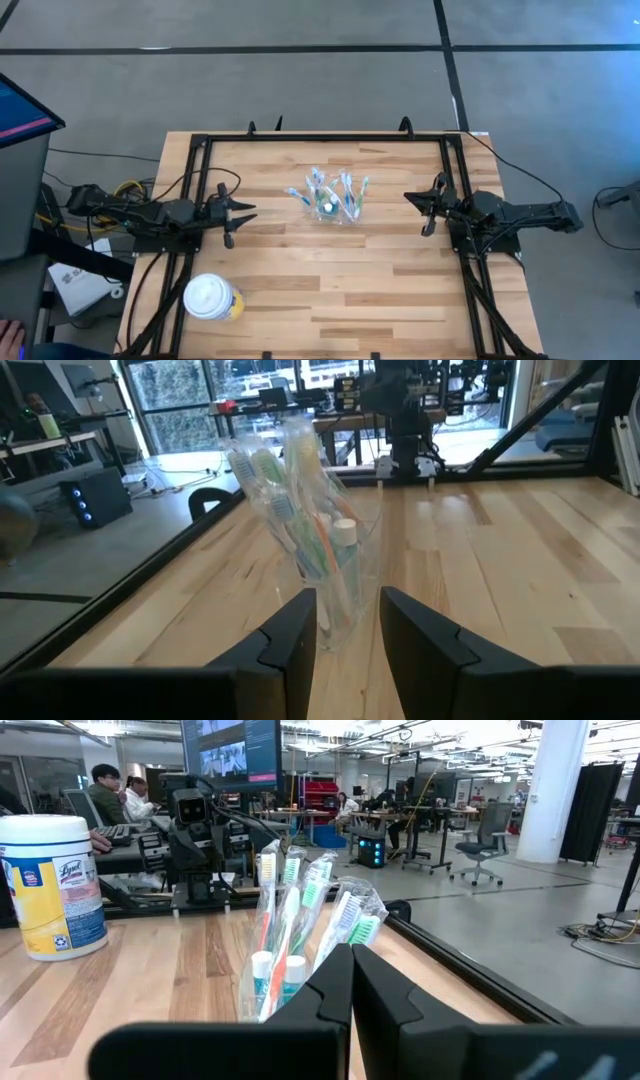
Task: Pick & Place toothbrushing station
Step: Return to Home Position
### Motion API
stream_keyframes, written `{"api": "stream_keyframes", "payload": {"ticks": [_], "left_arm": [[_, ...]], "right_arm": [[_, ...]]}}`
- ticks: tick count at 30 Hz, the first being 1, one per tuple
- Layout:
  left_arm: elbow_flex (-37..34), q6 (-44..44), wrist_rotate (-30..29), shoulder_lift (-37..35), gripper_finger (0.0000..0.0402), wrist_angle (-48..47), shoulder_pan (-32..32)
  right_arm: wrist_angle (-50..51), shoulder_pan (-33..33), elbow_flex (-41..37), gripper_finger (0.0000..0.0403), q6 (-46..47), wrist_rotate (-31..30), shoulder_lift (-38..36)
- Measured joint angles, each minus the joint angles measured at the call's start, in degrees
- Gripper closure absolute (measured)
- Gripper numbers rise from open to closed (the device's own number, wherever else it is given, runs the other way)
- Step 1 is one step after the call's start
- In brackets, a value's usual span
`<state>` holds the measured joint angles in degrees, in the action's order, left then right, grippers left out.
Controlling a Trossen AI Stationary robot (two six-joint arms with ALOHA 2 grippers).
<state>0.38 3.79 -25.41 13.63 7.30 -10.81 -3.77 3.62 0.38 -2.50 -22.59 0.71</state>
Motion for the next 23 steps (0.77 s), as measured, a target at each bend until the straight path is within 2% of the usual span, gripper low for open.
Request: {"api": "stream_keyframes", "payload": {"ticks": [6, 23], "left_arm": [[0.0, -0.2, 0.0, 0.0, 0.0293, 2.9, 0.0], [0.0, 0.2, 0.0, 0.0, 0.0293, 3.2, 0.0]], "right_arm": [[0.0, 0.0, 0.0, 0.0403, 0.0, 0.0, 0.0], [0.0, 0.0, 0.0, 0.0403, 0.0, 0.0, 0.0]]}}
